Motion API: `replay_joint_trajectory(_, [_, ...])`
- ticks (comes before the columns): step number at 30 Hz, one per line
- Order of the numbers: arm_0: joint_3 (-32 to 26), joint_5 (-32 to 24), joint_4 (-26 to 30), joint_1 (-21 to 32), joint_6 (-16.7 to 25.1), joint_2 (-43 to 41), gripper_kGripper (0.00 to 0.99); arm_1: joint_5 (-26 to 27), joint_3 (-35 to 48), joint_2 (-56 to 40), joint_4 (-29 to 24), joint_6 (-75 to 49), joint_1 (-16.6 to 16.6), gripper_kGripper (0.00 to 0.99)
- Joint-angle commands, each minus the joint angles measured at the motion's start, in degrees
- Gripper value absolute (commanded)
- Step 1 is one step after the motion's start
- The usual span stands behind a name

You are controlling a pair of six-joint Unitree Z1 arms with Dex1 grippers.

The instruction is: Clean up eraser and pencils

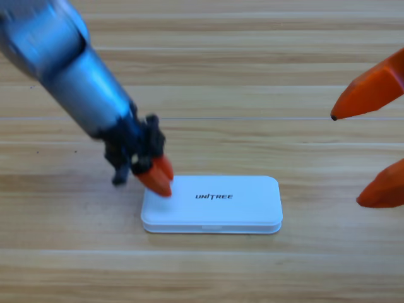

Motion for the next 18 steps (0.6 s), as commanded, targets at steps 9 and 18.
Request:
replay_joint_trajectory(9, [-4.73,-5.02,10.83,-4.93,-9.1,-23.08,0.99,0.45,1.3,2.11,-0.8,0.64,-0.39,0.945])
replay_joint_trajectory(18, [-4.21,-9.68,11.97,-10.46,-11.92,-29.14,0.99,0.45,1.3,2.55,-0.8,0.64,-0.39,0.945])
